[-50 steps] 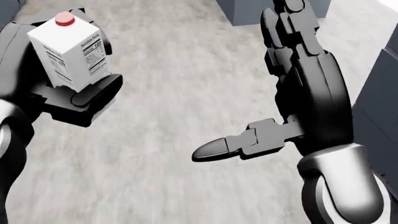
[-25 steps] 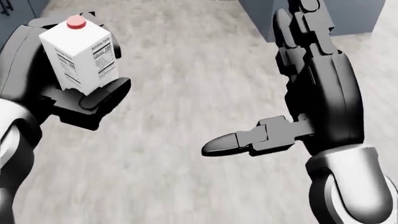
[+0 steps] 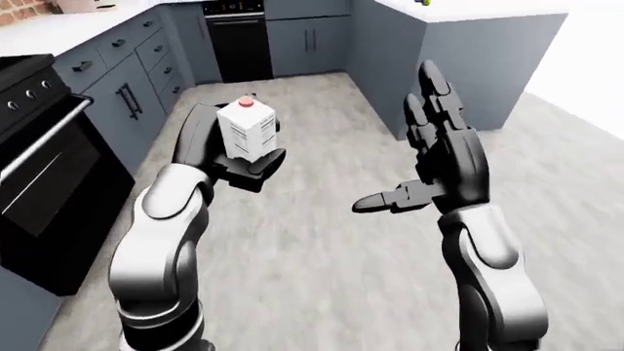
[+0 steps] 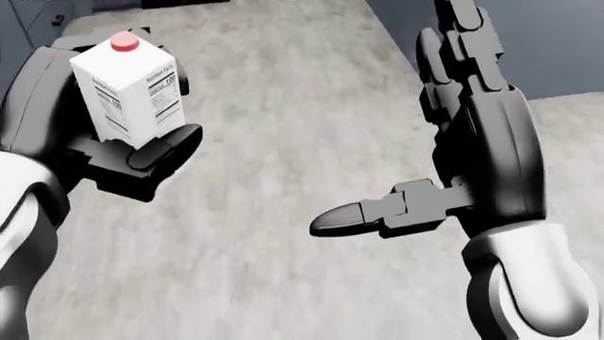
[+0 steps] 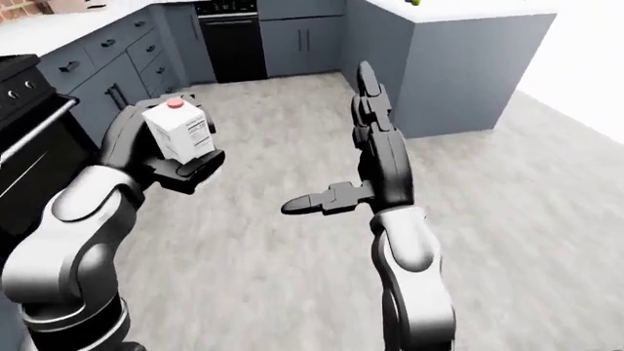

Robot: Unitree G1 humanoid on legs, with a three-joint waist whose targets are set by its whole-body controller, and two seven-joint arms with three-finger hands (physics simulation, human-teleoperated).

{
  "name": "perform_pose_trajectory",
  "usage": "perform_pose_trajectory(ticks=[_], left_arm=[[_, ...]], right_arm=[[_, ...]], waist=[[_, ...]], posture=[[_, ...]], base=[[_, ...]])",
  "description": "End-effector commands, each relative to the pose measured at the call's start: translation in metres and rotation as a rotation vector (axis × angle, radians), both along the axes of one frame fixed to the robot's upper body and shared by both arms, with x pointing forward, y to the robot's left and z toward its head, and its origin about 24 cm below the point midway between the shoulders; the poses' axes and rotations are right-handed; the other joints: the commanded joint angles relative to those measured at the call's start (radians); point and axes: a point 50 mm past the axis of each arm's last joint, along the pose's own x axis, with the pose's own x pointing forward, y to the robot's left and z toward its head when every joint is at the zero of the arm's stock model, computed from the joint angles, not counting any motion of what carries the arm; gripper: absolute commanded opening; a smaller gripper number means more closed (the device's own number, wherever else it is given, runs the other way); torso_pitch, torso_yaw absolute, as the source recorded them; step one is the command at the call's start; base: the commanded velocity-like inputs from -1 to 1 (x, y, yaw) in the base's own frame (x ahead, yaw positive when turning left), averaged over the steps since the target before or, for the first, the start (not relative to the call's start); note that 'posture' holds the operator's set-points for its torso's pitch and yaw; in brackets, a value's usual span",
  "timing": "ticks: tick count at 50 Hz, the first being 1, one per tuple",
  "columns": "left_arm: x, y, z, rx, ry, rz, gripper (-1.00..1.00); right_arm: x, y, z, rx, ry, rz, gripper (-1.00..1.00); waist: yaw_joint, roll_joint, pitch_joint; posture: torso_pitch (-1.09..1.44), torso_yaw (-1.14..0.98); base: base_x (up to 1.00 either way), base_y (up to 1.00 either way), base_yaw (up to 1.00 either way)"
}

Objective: Move the drinks to the dining counter.

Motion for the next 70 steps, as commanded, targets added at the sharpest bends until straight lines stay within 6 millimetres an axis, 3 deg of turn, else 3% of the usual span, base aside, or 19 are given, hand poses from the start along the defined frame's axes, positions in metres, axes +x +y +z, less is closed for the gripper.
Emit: perform_pose_trajectory(ticks=[1,6,8,9,17,19,21,22,32,35,37,45,48,49,54,58,60,62,70], left_arm=[[-0.0074,-0.0038,0.0200,0.002,-0.125,-0.022,-1.00],[-0.0082,-0.0029,0.0236,-0.003,-0.133,-0.019,-1.00],[-0.0094,-0.0045,0.0226,-0.005,-0.133,-0.022,-1.00],[-0.0095,-0.0041,0.0228,-0.007,-0.133,-0.021,-1.00],[-0.0119,-0.0020,0.0243,-0.007,-0.138,-0.019,-1.00],[-0.0122,-0.0025,0.0260,-0.006,-0.140,-0.020,-1.00],[-0.0135,-0.0021,0.0288,-0.005,-0.144,-0.018,-1.00],[-0.0127,-0.0017,0.0281,-0.005,-0.143,-0.017,-1.00],[-0.0112,-0.0028,0.0271,-0.001,-0.142,-0.021,-1.00],[-0.0115,-0.0034,0.0274,-0.001,-0.142,-0.020,-1.00],[-0.0112,-0.0032,0.0272,0.000,-0.142,-0.021,-1.00],[-0.0103,-0.0045,0.0266,-0.001,-0.140,-0.022,-1.00],[-0.0110,-0.0043,0.0264,0.000,-0.140,-0.021,-1.00],[-0.0114,-0.0046,0.0264,0.001,-0.140,-0.022,-1.00],[-0.0102,-0.0064,0.0255,0.001,-0.138,-0.025,-1.00],[-0.0111,-0.0063,0.0264,0.001,-0.139,-0.025,-1.00],[-0.0108,-0.0060,0.0268,0.002,-0.140,-0.025,-1.00],[-0.0112,-0.0059,0.0279,0.002,-0.142,-0.025,-1.00],[-0.0112,-0.0066,0.0289,0.002,-0.143,-0.026,-1.00]], right_arm=[[-0.0082,0.0012,0.0191,0.004,-0.122,0.007,1.00],[-0.0084,0.0019,0.0198,0.005,-0.124,0.007,1.00],[-0.0087,0.0044,0.0198,0.003,-0.125,0.011,1.00],[-0.0100,0.0051,0.0208,0.002,-0.126,0.013,1.00],[-0.0098,0.0049,0.0215,0.003,-0.131,0.010,1.00],[-0.0107,0.0042,0.0223,0.002,-0.131,0.008,1.00],[-0.0113,0.0033,0.0219,0.000,-0.129,0.003,1.00],[-0.0111,0.0033,0.0216,0.000,-0.130,0.003,1.00],[-0.0114,0.0026,0.0218,0.002,-0.132,0.000,1.00],[-0.0111,0.0021,0.0217,0.002,-0.132,-0.001,1.00],[-0.0110,0.0020,0.0213,0.003,-0.130,-0.001,1.00],[-0.0117,0.0009,0.0221,-0.001,-0.130,-0.005,1.00],[-0.0112,0.0012,0.0199,-0.013,-0.130,-0.007,1.00],[-0.0111,0.0013,0.0199,-0.012,-0.127,-0.008,1.00],[-0.0111,-0.0026,0.0196,0.029,-0.107,-0.007,1.00],[-0.0120,-0.0028,0.0202,0.032,-0.106,-0.008,1.00],[-0.0128,-0.0024,0.0219,0.034,-0.110,-0.005,1.00],[-0.0134,-0.0025,0.0235,0.038,-0.112,-0.001,1.00],[-0.0126,-0.0039,0.0227,0.047,-0.118,0.007,1.00]], waist=[[0.004,0.002,-0.008],[0.004,-0.028,-0.040],[-0.021,-0.136,-0.038],[-0.007,-0.061,-0.002],[-0.056,-0.112,-0.033],[-0.044,-0.077,-0.035],[-0.016,0.063,-0.042],[-0.038,-0.019,-0.019],[0.008,-0.005,-0.037],[-0.024,-0.130,-0.037],[-0.017,-0.086,0.021],[-0.050,-0.111,-0.036],[-0.017,0.052,-0.042],[-0.038,-0.022,-0.021],[0.012,0.041,-0.006],[-0.059,-0.041,0.030],[-0.082,-0.220,0.034],[-0.088,-0.137,0.002],[-0.069,-0.051,-0.024]], posture=[[0.00,0.00],[0.00,0.00],[0.00,0.00],[0.00,0.00],[0.00,0.00],[0.00,0.00],[0.00,0.00],[0.00,0.00],[0.00,0.00],[0.00,0.00],[0.00,0.00],[0.00,0.00],[0.00,0.00],[0.00,0.00],[0.00,0.00],[0.00,0.00],[0.00,0.00],[0.00,0.00],[0.00,0.00]], base=[[1.00,0.16,0.00],[1.00,0.16,0.00],[1.00,0.16,0.00],[1.00,0.16,0.00],[1.00,0.16,0.00],[1.00,0.16,0.00],[1.00,0.16,0.00],[1.00,0.16,0.00],[1.00,0.16,0.00],[1.00,0.16,0.00],[1.00,0.16,0.00],[1.00,0.16,0.00],[1.00,0.16,0.00],[0.91,0.16,0.00],[0.06,0.00,-0.05],[0.00,0.00,-0.93],[0.00,0.00,-1.00],[0.00,0.00,-1.00],[0.00,0.00,-1.00]])
